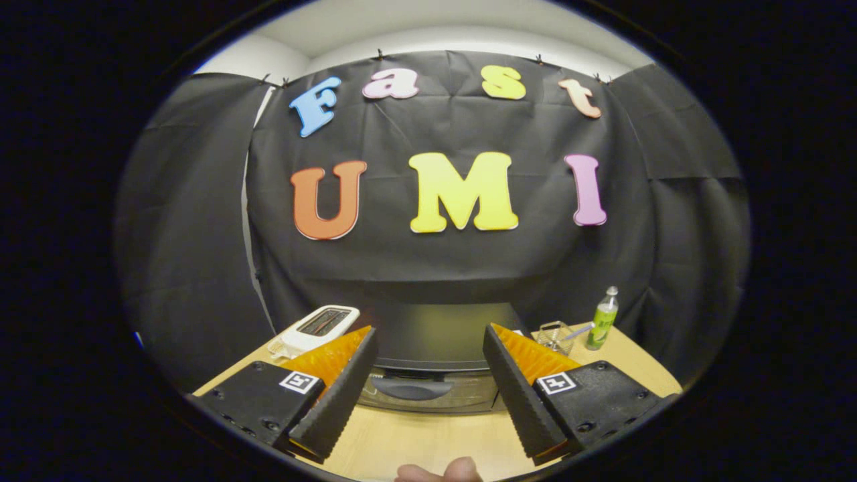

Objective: Open the toaster oven, put the food inside, and close the toaster oven door.

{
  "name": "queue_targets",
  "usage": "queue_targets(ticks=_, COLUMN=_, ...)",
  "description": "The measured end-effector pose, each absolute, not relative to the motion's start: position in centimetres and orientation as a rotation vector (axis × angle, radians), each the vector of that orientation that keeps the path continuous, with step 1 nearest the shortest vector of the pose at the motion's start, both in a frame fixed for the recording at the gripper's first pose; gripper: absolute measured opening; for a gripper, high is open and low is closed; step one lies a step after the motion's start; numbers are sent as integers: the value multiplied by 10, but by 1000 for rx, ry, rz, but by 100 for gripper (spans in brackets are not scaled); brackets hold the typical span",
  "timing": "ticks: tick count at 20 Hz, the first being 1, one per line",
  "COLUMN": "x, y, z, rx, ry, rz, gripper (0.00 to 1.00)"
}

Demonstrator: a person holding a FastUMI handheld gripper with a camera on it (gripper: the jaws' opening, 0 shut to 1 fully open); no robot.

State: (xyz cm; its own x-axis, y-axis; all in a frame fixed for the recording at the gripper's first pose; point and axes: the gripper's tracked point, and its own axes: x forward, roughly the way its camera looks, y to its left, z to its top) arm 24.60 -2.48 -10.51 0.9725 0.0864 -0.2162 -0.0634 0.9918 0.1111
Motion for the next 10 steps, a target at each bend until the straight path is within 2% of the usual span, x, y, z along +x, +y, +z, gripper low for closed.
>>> queue_targets(ticks=9, x=304, y=6, z=-212, rx=41, ry=342, rz=46, gripper=100)
queue_targets(ticks=10, x=304, y=6, z=-206, rx=23, ry=292, rz=40, gripper=100)
